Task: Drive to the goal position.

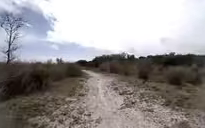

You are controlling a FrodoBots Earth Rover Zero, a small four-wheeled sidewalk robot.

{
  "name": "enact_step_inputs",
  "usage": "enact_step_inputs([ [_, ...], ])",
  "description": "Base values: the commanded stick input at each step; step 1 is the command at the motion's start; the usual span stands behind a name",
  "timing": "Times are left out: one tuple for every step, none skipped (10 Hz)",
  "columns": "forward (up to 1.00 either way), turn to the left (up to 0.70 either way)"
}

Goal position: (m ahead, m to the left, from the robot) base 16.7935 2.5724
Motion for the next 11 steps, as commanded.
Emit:
enact_step_inputs([
  [0.70, 0.00],
  [0.70, 0.00],
  [0.70, 0.00],
  [0.70, 0.00],
  [0.70, 0.00],
  [0.70, 0.00],
  [0.70, 0.00],
  [0.70, 0.00],
  [0.70, 0.00],
  [0.70, 0.00],
  [0.70, 0.00],
])
